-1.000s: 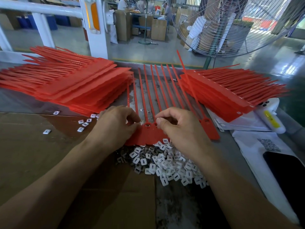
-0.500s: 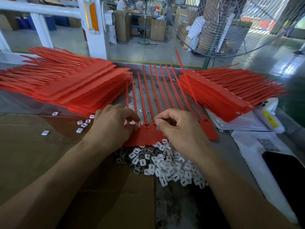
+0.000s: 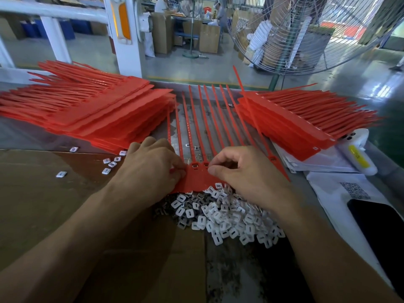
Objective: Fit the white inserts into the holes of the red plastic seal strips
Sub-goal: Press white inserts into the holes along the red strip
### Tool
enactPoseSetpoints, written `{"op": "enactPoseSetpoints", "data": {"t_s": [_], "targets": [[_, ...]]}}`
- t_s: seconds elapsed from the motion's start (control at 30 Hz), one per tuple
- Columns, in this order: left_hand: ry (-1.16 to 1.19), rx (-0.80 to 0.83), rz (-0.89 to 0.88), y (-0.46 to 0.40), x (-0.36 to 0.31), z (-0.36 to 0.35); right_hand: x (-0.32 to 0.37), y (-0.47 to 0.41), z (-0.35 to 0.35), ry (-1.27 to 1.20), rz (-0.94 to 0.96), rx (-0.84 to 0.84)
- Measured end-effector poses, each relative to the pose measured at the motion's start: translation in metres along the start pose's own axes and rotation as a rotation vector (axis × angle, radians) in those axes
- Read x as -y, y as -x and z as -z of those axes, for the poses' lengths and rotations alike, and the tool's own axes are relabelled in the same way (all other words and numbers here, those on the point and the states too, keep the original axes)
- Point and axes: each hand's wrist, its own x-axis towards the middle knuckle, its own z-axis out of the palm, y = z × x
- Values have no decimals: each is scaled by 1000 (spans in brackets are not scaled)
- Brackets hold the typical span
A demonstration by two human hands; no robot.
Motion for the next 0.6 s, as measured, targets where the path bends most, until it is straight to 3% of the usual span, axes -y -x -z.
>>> {"op": "enactPoseSetpoints", "data": {"t_s": [0.2,0.47,0.6], "targets": [[-26,18,-53,0,-5,4,1,2,10,136,7,190],[30,-70,-41,4,-8,-2,8,4,-2,232,34,171],[41,-103,-67,5,-7,-4,8,5,-2,88,37,116]]}}
